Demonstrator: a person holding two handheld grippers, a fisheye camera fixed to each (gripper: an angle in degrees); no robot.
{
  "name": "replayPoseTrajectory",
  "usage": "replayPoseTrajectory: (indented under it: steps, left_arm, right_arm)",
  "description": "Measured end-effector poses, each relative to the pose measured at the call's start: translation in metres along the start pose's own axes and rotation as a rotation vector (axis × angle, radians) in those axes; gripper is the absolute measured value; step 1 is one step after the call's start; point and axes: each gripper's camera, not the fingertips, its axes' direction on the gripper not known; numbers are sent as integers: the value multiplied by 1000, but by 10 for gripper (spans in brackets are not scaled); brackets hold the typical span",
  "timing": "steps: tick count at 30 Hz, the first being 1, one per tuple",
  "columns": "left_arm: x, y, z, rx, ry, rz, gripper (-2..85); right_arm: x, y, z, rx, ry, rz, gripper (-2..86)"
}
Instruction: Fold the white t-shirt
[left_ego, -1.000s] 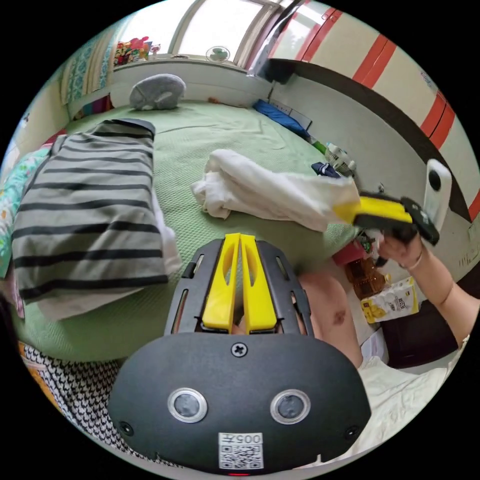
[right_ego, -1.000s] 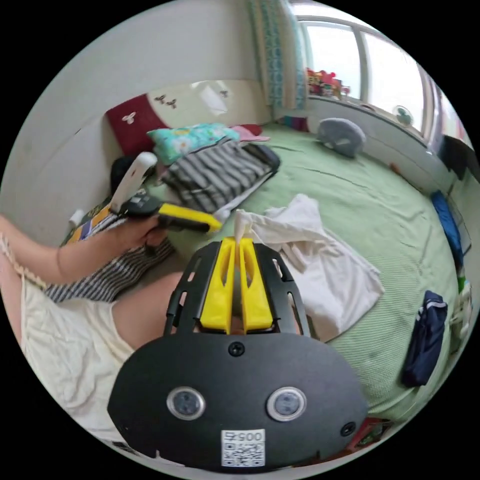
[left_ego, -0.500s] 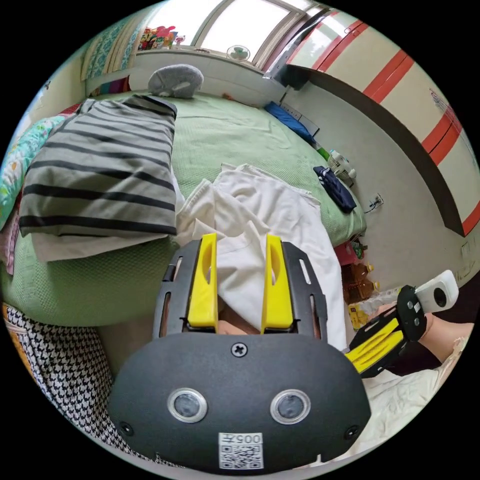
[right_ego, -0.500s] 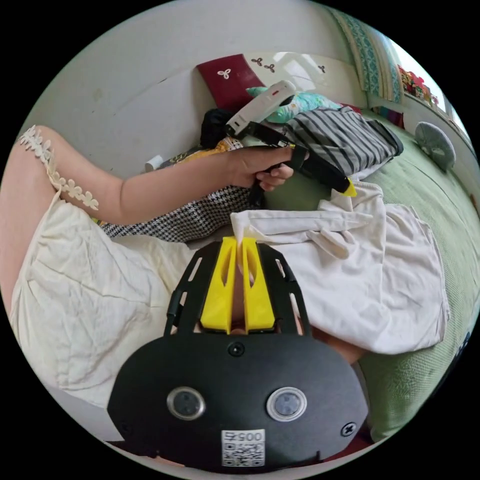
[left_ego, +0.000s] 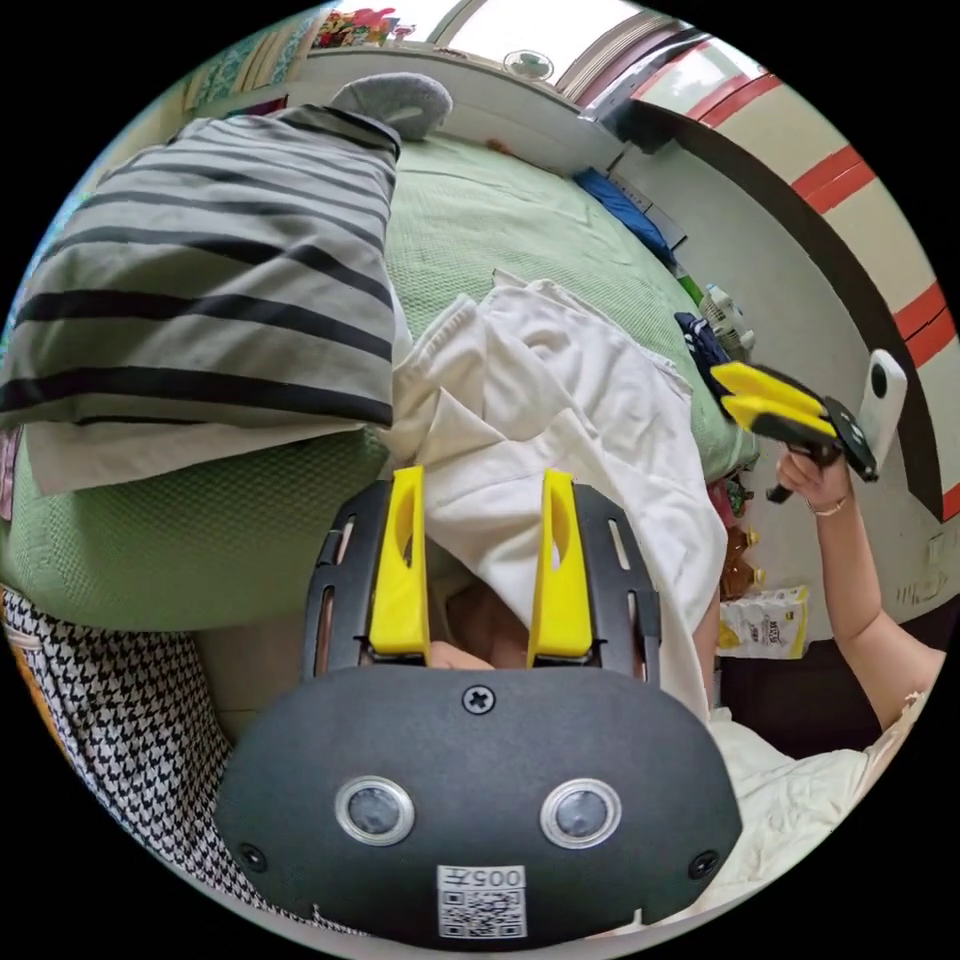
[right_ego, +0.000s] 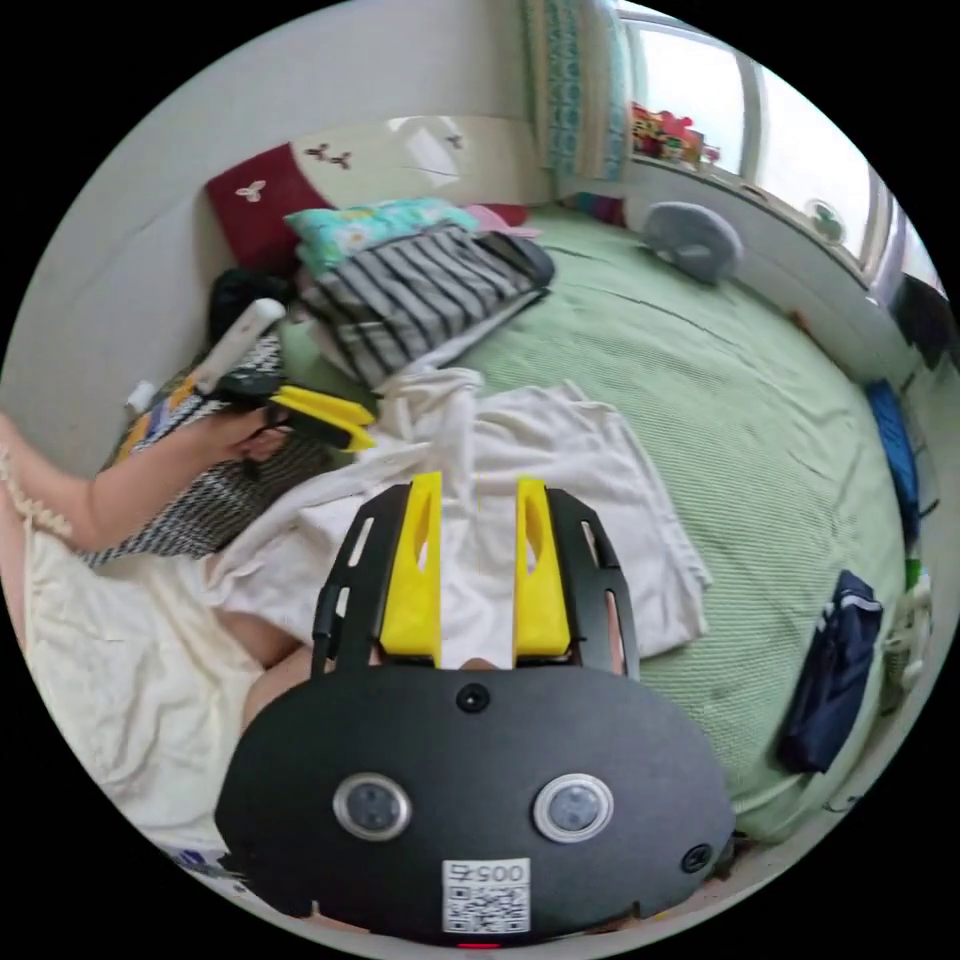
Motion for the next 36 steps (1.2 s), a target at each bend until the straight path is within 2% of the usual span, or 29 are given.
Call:
replayPoseTrajectory:
  steps: [2,7,12,14,16,20,25,29,33,36]
  left_arm:
    - [-2,-4,16,-37,13,-16,160]
    - [4,-11,32,-68,-21,-28,149]
    - [27,-19,43,-109,-146,41,133]
    - [36,-18,48,-110,-201,106,115]
    - [38,-19,47,-106,-198,118,91]
    - [38,-28,41,-98,-146,105,54]
    - [47,-76,14,8,-211,140,47]
    - [38,-137,0,106,-232,113,45]
    - [35,-172,11,92,-190,100,42]
    - [42,-174,32,28,-172,114,41]
  right_arm:
    - [20,-18,35,-28,144,55,120]
    - [75,-63,96,-110,114,191,137]
    - [98,-102,156,-266,142,183,141]
    - [91,-108,184,-333,165,106,130]
    - [81,-109,190,-309,211,36,103]
    - [75,-109,184,-257,185,34,5]
    - [108,-119,145,-178,319,149,-5]
    - [167,-119,104,-138,494,368,-6]
    - [204,-114,84,-85,539,531,-2]
    - [221,-112,96,-159,487,622,18]
